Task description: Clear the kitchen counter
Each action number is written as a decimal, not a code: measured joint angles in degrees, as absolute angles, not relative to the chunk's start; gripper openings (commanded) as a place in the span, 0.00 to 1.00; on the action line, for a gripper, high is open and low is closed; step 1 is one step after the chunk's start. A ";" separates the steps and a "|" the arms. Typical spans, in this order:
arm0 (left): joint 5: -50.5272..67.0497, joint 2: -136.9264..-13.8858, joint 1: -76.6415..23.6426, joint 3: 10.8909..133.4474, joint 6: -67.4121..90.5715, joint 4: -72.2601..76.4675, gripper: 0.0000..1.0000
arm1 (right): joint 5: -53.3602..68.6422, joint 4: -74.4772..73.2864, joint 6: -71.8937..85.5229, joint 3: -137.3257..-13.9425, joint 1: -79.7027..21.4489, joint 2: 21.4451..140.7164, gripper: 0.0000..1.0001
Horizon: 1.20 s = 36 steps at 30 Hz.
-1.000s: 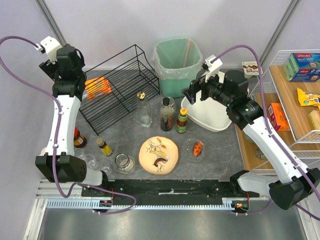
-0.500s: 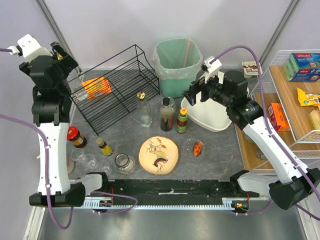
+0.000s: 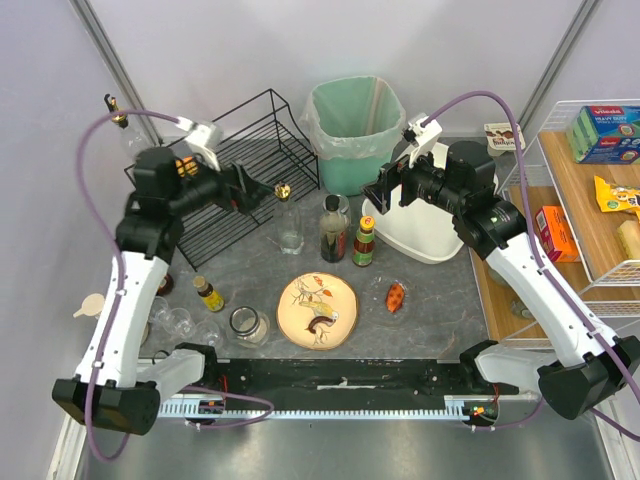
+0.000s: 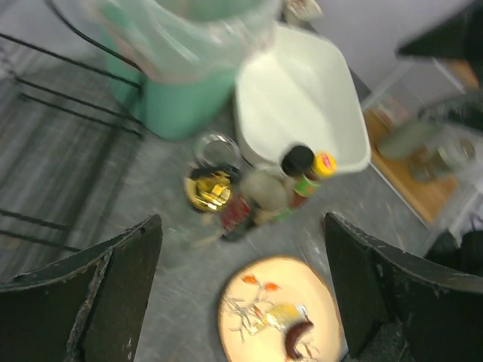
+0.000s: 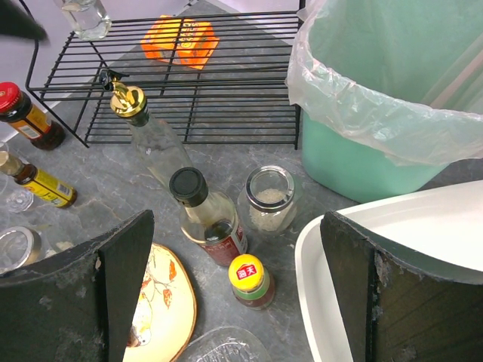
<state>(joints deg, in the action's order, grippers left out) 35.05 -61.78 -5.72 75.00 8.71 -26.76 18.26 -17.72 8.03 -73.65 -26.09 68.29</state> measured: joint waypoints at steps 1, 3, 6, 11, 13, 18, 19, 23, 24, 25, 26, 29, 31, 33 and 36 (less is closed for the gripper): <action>35.29 -61.78 -8.10 72.77 8.36 -26.35 0.93 | 18.44 -17.72 8.23 -73.65 -26.09 68.29 0.98; 34.63 -61.76 -12.64 68.84 7.70 -25.28 0.92 | 18.79 -17.72 8.71 -73.65 -26.11 68.29 0.98; 31.64 -61.58 -17.37 64.01 7.22 -22.04 0.92 | 19.35 -17.72 9.47 -73.65 -26.09 68.29 0.98; 23.22 -59.72 -21.12 55.42 6.72 -13.80 0.89 | 19.59 -17.69 9.98 -73.65 -26.09 68.29 0.98; 20.12 -59.07 -22.06 52.47 6.46 -10.20 0.88 | 19.59 -17.69 10.15 -73.65 -26.09 68.29 0.98; 15.35 -59.72 -23.49 49.36 6.02 -2.20 0.82 | 19.59 -17.69 10.68 -73.65 -26.09 68.27 0.98; 14.87 -60.14 -23.70 49.19 5.91 -0.69 0.81 | 19.57 -17.69 10.74 -73.65 -26.09 68.27 0.98; 12.34 -62.22 -24.29 48.51 5.48 4.75 0.70 | 19.55 -17.69 11.00 -73.65 -26.09 68.25 0.98; 11.73 -62.85 -24.45 48.36 5.15 5.69 0.68 | 19.53 -17.69 11.07 -73.65 -26.09 68.23 0.98; 10.90 -63.53 -24.53 48.34 4.82 6.48 0.67 | 19.53 -17.69 11.16 -73.65 -26.09 68.20 0.98; 10.26 -64.20 -24.62 48.34 4.54 7.09 0.67 | 19.51 -17.69 11.20 -73.65 -26.09 68.16 0.98; 8.58 -65.69 -24.69 48.18 3.81 8.47 0.65 | 19.46 -17.69 11.49 -73.65 -26.09 67.99 0.98; 7.62 -66.08 -24.77 47.44 3.51 9.63 0.63 | 19.42 -17.69 11.60 -73.65 -26.09 67.92 0.98; 7.38 -66.19 -24.80 46.74 3.33 10.17 0.59 | 19.46 -17.69 11.62 -73.65 -26.09 67.90 0.98; 7.16 -66.94 -24.84 46.54 3.07 10.74 0.51 | 19.70 -17.69 11.62 -73.65 -26.09 67.90 0.98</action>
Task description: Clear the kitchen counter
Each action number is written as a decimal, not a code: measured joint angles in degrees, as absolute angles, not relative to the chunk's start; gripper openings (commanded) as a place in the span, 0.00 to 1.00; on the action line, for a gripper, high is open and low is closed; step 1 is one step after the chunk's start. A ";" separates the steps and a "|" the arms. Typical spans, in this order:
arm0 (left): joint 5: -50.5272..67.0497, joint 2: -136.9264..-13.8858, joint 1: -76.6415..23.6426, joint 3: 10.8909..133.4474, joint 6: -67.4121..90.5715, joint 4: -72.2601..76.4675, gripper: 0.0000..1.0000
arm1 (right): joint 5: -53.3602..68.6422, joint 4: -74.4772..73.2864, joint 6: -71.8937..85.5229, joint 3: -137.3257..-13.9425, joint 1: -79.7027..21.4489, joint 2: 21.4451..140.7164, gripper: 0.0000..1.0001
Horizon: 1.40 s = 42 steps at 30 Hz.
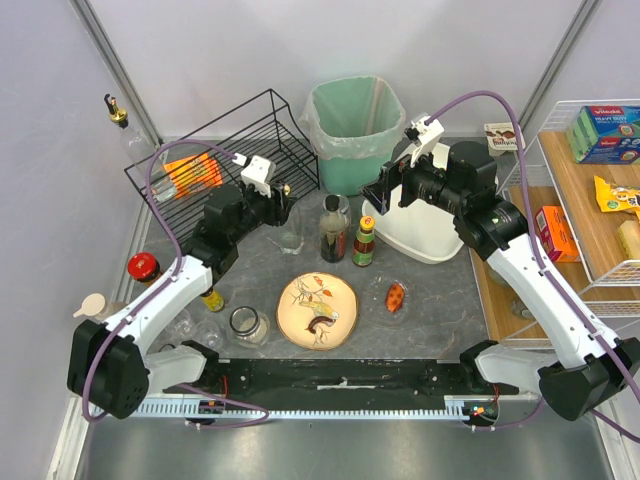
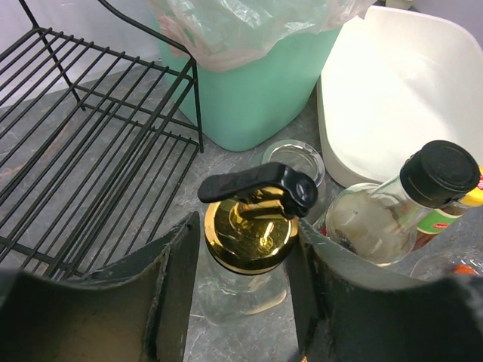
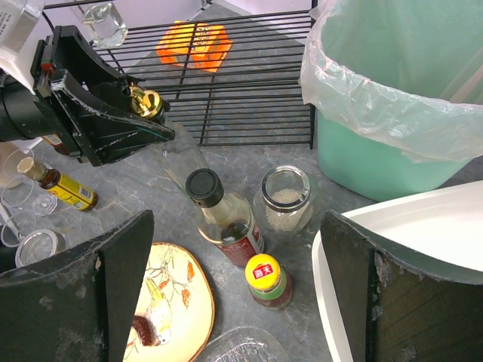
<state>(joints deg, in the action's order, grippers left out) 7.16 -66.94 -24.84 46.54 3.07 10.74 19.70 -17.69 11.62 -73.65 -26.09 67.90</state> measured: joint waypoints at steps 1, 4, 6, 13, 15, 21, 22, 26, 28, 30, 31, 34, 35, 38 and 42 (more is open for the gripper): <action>7.11 -67.20 -24.84 46.54 2.96 10.83 0.46 | 19.73 -17.69 11.62 -73.65 -26.09 67.90 0.98; 7.05 -67.77 -24.86 46.54 2.57 10.94 0.29 | 19.70 -17.69 11.62 -73.65 -26.09 67.90 0.98; 6.92 -67.90 -24.86 46.54 1.78 11.09 0.19 | 19.73 -17.69 11.62 -73.65 -26.09 67.90 0.98; 6.13 -67.92 -24.88 47.68 1.63 9.10 0.02 | 19.68 -17.69 11.62 -73.65 -26.09 67.90 0.98; 5.87 -67.90 -24.88 48.51 1.63 7.68 0.02 | 19.68 -17.69 11.62 -73.65 -26.09 67.83 0.98; 4.51 -67.35 -24.88 52.03 1.63 2.94 0.02 | 19.62 -17.67 11.60 -73.65 -26.09 67.35 0.98; 4.40 -67.11 -24.88 52.77 1.65 2.28 0.02 | 19.62 -17.69 11.60 -73.65 -26.09 67.29 0.98; 3.62 -65.32 -24.88 56.80 1.69 -0.71 0.02 | 19.57 -17.69 11.60 -73.65 -26.09 67.00 0.98; 2.83 -64.40 -24.88 59.70 1.72 -2.57 0.02 | 19.55 -17.69 11.57 -73.65 -26.09 66.96 0.98; 1.52 -63.77 -24.88 62.65 1.98 -4.43 0.02 | 19.46 -17.69 11.57 -73.63 -26.09 66.89 0.98; 0.80 -63.53 -24.88 64.36 2.09 -5.26 0.02 | 19.44 -17.69 11.57 -73.65 -26.09 66.89 0.98; -1.96 -63.31 -24.88 69.54 2.59 -8.56 0.02 | 19.42 -17.69 11.55 -73.65 -26.09 66.83 0.98; -3.38 -63.37 -24.88 71.66 2.98 -9.91 0.02 | 19.42 -17.69 11.55 -73.65 -26.09 66.81 0.98; -8.32 -63.57 -24.88 76.29 3.92 -11.94 0.02 | 19.42 -17.67 11.53 -73.65 -26.09 66.81 0.98; -16.71 -66.02 -24.88 82.61 4.47 -13.52 0.01 | 19.42 -17.67 11.53 -73.65 -26.09 66.81 0.98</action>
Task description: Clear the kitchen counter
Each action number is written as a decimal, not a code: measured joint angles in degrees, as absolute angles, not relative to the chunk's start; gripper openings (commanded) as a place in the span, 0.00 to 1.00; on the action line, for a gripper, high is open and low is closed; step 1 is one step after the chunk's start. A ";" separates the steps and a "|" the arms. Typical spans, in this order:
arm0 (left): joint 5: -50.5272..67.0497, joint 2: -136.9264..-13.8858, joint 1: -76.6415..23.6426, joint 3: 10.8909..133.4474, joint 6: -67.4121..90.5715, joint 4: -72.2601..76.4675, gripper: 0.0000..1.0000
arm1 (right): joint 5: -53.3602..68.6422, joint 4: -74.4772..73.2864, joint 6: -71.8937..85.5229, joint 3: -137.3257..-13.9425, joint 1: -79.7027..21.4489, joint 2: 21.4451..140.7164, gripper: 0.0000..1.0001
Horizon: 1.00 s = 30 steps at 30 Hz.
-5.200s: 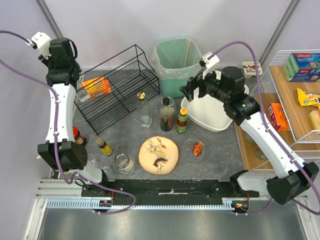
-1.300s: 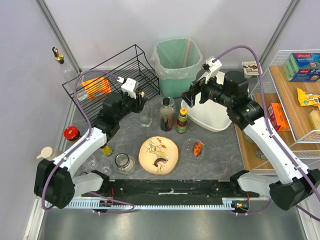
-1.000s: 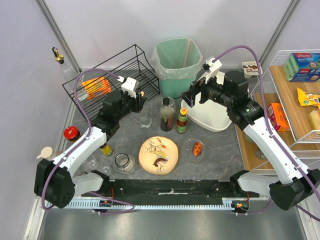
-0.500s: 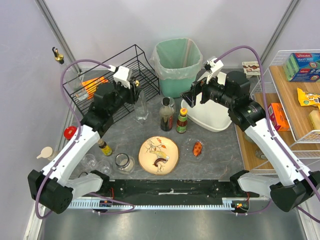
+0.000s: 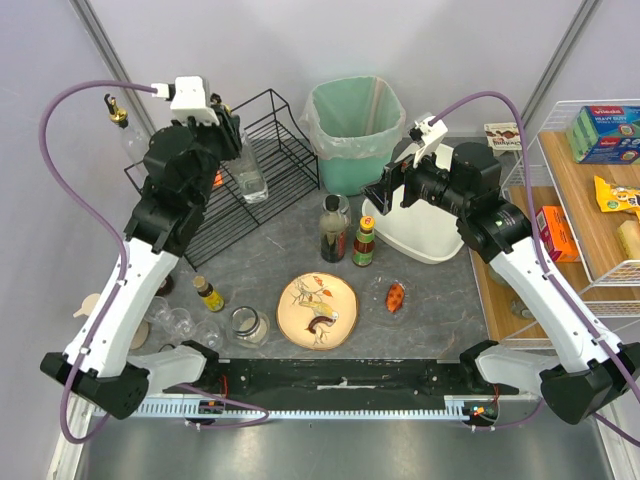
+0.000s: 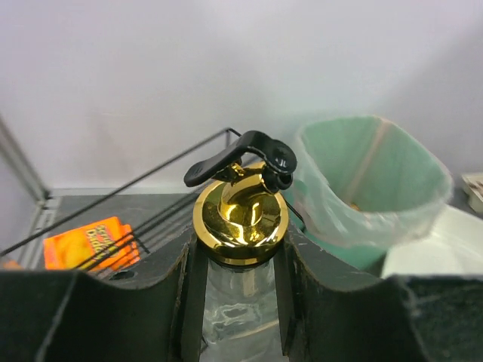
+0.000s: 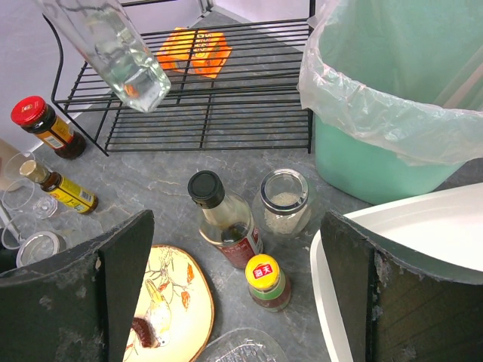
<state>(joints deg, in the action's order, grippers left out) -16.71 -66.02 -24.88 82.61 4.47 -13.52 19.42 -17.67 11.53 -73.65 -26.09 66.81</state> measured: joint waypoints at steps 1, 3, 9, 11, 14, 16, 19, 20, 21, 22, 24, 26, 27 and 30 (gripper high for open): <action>-18.33 -66.81 -24.88 83.77 4.45 -13.58 0.02 | 19.42 -17.67 11.53 -73.65 -26.09 66.81 0.98; -22.37 -69.10 -24.86 86.80 4.40 -14.17 0.02 | 19.40 -17.67 11.53 -73.65 -26.09 66.81 0.98; -32.29 -78.94 -24.71 98.59 3.11 -16.56 0.02 | 19.18 -17.67 11.38 -73.65 -26.09 66.81 0.98; -34.76 -82.67 -24.32 103.50 2.31 -17.56 0.02 | 19.11 -17.67 11.33 -73.65 -26.09 66.81 0.98; -37.39 -86.87 -23.14 109.40 1.43 -18.37 0.02 | 19.00 -17.67 11.33 -73.65 -26.09 66.81 0.98; -38.57 -88.55 -21.96 111.96 1.19 -18.61 0.02 | 18.98 -17.67 11.29 -73.65 -26.09 66.81 0.98; -39.92 -89.89 -20.23 114.15 0.54 -18.72 0.02 | 18.94 -17.67 10.92 -73.63 -26.09 66.81 0.98; -40.45 -90.11 -19.68 114.56 0.21 -18.72 0.02 | 18.90 -17.67 10.87 -73.65 -26.09 66.81 0.98; -40.82 -90.37 -19.05 115.00 -0.21 -18.72 0.02 | 18.74 -17.67 10.76 -73.65 -26.09 66.81 0.98; -41.15 -90.56 -18.59 115.31 -0.49 -18.72 0.01 | 18.50 -17.67 10.66 -73.65 -26.09 66.81 0.98; -41.80 -91.18 -17.23 115.92 -0.93 -18.50 0.02 | 18.15 -17.67 10.44 -73.65 -26.09 66.92 0.98; -41.91 -91.68 -15.88 116.16 -1.04 -18.22 0.02 | 18.06 -17.65 10.22 -73.65 -26.09 67.22 0.98; -41.91 -92.05 -15.09 116.40 -1.04 -18.17 0.02 | 17.98 -17.65 10.00 -73.65 -26.09 67.46 0.98; -41.78 -93.19 -12.93 117.21 -1.06 -18.09 0.02 | 17.91 -17.65 9.69 -73.65 -26.09 68.53 0.98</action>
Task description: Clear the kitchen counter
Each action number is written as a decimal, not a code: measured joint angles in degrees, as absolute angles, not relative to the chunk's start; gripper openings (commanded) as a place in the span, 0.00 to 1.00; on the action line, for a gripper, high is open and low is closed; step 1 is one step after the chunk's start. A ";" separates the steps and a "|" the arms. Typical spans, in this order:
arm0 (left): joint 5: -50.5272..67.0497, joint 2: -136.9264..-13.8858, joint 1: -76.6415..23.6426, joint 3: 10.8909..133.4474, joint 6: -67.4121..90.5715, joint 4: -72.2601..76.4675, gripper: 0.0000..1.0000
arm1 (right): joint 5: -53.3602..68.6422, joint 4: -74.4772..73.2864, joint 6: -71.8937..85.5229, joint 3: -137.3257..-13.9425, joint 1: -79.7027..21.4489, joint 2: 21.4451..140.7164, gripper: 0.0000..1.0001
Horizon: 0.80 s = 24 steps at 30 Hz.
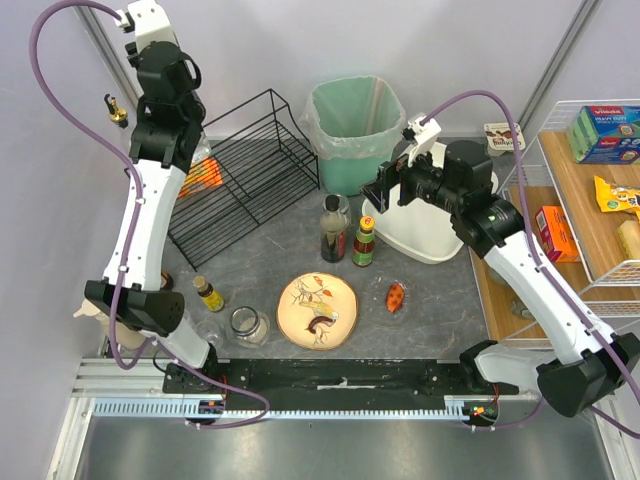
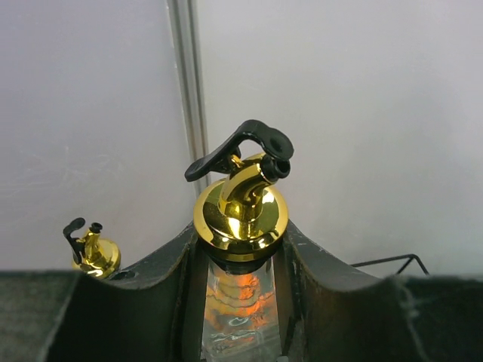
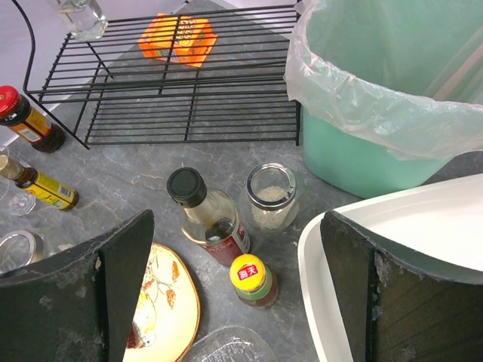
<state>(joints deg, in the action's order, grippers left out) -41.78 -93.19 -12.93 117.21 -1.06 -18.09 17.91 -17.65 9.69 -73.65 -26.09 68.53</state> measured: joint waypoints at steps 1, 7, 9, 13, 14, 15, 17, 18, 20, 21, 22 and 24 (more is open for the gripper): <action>-41.60 -93.56 -12.23 117.38 -1.06 -18.06 0.02 | 17.91 -17.67 9.61 -73.65 -26.09 68.88 0.98; -38.79 -94.67 -7.88 117.47 -0.54 -17.98 0.02 | 17.63 -17.67 9.41 -73.65 -26.09 70.11 0.98; -37.28 -94.98 -6.57 117.47 -0.16 -17.93 0.02 | 17.50 -17.65 9.43 -73.65 -26.09 70.19 0.98; -34.06 -95.42 -4.78 117.03 0.12 -17.17 0.02 | 17.43 -17.63 9.45 -73.65 -26.09 70.26 0.98; -33.30 -95.42 -4.64 116.55 0.14 -16.58 0.02 | 17.28 -17.63 9.45 -73.65 -26.09 70.26 0.98; -32.29 -95.42 -4.40 115.94 0.16 -15.73 0.02 | 17.08 -17.58 9.45 -73.65 -26.11 70.26 0.98; -30.83 -95.42 -4.27 114.80 0.30 -14.76 0.02 | 16.67 -17.58 9.47 -73.65 -26.09 70.26 0.98; -30.13 -95.42 -4.25 114.06 0.43 -14.15 0.02 | 16.58 -17.58 9.47 -73.65 -26.09 70.26 0.98; -29.04 -95.42 -4.25 112.38 0.71 -12.88 0.02 | 16.34 -17.54 9.54 -73.65 -26.09 70.26 0.98; -28.36 -95.42 -4.25 111.44 0.82 -12.34 0.02 | 16.14 -17.54 9.61 -73.65 -26.09 70.26 0.98; -27.97 -95.42 -4.25 110.50 0.91 -11.79 0.02 | 16.12 -17.52 9.65 -73.65 -26.09 70.26 0.98; -27.18 -95.42 -4.25 108.97 1.06 -11.22 0.02 | 15.99 -17.41 9.72 -73.65 -26.09 70.26 0.98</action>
<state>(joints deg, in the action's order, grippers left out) -27.18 -95.42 -4.25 108.97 1.06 -11.22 15.99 -17.41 9.72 -73.65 -26.09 70.26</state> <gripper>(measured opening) 0.418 0.980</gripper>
